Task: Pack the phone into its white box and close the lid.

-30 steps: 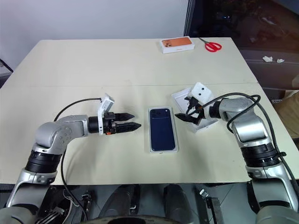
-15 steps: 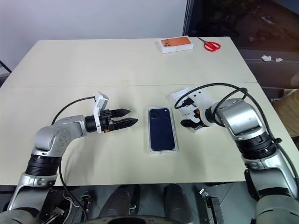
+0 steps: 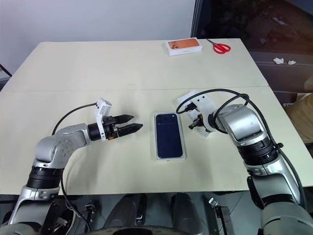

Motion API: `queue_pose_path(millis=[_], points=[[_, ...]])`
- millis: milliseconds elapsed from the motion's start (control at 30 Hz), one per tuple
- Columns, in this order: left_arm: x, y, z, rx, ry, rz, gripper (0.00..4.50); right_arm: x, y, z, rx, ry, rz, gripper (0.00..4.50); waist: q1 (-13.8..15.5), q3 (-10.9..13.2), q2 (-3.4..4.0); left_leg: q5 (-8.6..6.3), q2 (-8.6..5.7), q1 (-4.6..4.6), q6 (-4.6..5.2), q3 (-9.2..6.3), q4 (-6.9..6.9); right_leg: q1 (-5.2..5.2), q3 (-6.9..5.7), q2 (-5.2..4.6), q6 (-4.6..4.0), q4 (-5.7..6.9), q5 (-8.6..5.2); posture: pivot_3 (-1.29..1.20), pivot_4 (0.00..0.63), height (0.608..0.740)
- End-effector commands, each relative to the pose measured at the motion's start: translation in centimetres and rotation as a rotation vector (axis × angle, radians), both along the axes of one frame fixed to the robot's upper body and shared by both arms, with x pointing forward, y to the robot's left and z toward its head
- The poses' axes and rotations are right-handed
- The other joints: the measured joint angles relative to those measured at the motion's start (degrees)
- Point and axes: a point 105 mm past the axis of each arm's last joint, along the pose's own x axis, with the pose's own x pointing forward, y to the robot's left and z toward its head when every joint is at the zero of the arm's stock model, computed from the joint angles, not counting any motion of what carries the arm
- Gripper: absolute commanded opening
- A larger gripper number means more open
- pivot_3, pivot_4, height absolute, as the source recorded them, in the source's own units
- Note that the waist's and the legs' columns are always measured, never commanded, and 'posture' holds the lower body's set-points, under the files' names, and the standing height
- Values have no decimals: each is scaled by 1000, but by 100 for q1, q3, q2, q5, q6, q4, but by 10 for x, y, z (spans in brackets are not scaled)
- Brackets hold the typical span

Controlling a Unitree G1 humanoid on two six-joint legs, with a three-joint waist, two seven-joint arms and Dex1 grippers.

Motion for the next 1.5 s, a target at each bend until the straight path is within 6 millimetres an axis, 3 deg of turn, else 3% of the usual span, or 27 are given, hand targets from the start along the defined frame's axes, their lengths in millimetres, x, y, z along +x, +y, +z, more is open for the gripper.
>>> queue_pose_path(millis=[33, 200, 267, 400, 467, 600, 700, 833, 1000, 1233, 1333, 1500], points=[[2, 4, 13, -5, -54, 7, 4500, 7, 3, 15, 26, -61, -3, 68, -4, 0, 0, 0, 0, 0, 0, 0, 0, 0, 0, 0, 0, 0, 0, 0, 150, 740], [6, 10, 17, -4, -60, 24, 4500, 36, 11, 60, 201, -258, -39, 68, -19, 1, 2, 0, 0, 0, 0, 2, -1, -3, 2, 3, 0, 3, 0, 0, 150, 740], [9, 16, 20, -10, -63, 42, 4500, 39, 32, 87, 396, -303, 7, 68, -22, 1, 2, 1, 1, 0, -1, 2, -2, -6, 1, 4, 0, 4, 0, 0, 150, 740], [14, 28, 28, -9, -81, 81, 4500, 28, 72, 147, 878, -318, 112, 68, -32, 2, 3, 1, 6, 0, -2, 3, -6, -11, 4, 10, 1, 10, 0, 0, 150, 740], [13, 34, 37, -27, -97, 87, 4500, 10, 91, 159, 1091, -200, 184, 68, -21, 2, 4, 2, 7, 0, -3, 1, -7, -11, 2, 10, 0, 9, 0, 0, 150, 740], [7, 40, 57, -77, -144, 86, 4500, -12, 113, 148, 1268, -59, 297, 68, 14, 0, 3, 2, 3, 0, -3, -2, -7, -7, 0, 0, 0, 7, 1, 0, 150, 740], [-1, 48, 77, -92, -235, 87, 4500, -23, 129, 122, 1417, 97, 296, 68, -12, 0, 3, 1, -8, 0, -2, 0, -6, -5, 3, -9, -1, 7, 1, 0, 150, 740], [-9, 56, 86, -114, -252, 87, 4500, -50, 146, 86, 1423, 259, 315, 68, -51, 3, 11, 2, -5, 0, -3, 4, -16, -16, 8, -6, -1, 11, 1, 0, 150, 740], [-11, 59, 85, -127, -239, 97, 4500, -77, 154, 73, 1471, 395, 317, 68, -130, 5, 14, 4, 1, 3, -3, 6, -11, -14, 10, 1, -1, 18, 0, 0, 150, 740], [-18, 44, 62, -97, -170, 54, 4500, -96, 149, 34, 1326, 507, 199, 68, -181, 5, 14, -1, 2, 4, 7, 11, -7, -2, 7, 4, 1, 6, -1, 0, 150, 740], [-22, 36, 50, -115, -100, 23, 3592, -92, 147, 32, 1332, 510, 173, 0, -186, 5, 13, -1, 9, 5, 7, 11, -6, 0, 7, 10, 1, 6, -1, 0, 150, 740], [-30, 30, 41, -120, -57, -16, 1050, -88, 147, 28, 1339, 513, 122, 0, -175, 5, 13, -1, 21, 5, 7, 11, -6, -1, 7, 23, 2, 6, -1, 0, 150, 740]])
